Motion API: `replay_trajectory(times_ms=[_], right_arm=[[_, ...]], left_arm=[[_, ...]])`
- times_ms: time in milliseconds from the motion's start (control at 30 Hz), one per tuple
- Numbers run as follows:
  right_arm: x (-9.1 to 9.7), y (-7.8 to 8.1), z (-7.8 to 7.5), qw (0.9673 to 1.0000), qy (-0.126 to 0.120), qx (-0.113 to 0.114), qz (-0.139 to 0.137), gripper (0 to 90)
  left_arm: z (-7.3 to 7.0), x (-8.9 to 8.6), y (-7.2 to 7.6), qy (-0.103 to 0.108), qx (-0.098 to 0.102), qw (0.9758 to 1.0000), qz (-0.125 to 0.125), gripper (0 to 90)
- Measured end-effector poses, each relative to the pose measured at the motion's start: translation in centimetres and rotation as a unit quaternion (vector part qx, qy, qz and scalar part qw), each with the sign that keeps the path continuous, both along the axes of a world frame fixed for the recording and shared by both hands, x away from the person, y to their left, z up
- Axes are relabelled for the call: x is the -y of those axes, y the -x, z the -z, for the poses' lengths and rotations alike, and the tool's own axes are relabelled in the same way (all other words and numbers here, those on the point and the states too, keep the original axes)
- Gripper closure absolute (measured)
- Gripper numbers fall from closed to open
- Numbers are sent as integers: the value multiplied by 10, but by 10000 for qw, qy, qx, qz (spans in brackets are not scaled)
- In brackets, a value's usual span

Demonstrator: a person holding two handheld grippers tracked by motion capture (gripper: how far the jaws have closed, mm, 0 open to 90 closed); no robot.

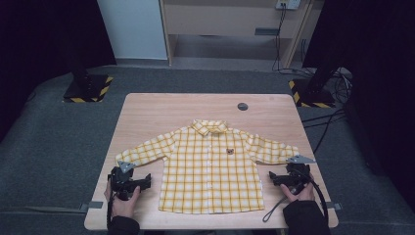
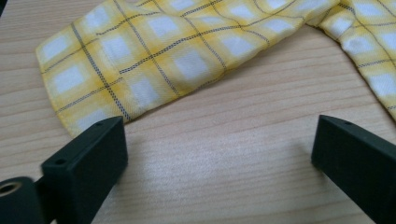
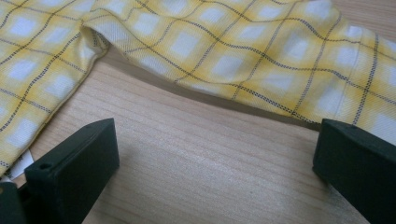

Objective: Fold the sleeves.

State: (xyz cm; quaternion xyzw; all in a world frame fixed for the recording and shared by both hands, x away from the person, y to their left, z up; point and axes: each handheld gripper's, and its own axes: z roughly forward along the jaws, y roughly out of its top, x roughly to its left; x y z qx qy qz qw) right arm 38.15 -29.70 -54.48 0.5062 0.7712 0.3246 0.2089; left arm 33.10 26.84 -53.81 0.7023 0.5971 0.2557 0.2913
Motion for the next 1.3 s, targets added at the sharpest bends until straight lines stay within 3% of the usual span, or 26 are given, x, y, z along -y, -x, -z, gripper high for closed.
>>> replay_trajectory(times_ms=[133, 267, 700, 833, 1100, 1300], right_arm=[[0, 0, 0, 10000, 0, 1, 2, 3], [0, 0, 0, 10000, 1, 1, 2, 3], [0, 0, 0, 10000, -3, 1, 5, 3], [0, 0, 0, 10000, -4, 0, 6, 3], [0, 0, 0, 10000, -1, 0, 3, 3], [0, 0, 0, 10000, -3, 0, 7, 3]], left_arm=[[-3, -2, 4, 39, -17, 10000, 42, 88], [-9, -2, 7, 31, 93, 9999, 35, 91], [-28, -18, 16, 573, 304, 9979, 15, 86], [-35, -28, 18, 805, 396, 9960, -15, 85], [-39, -39, 16, 980, 400, 9943, -76, 83], [-34, -48, 9, 1066, 284, 9937, -175, 84]])
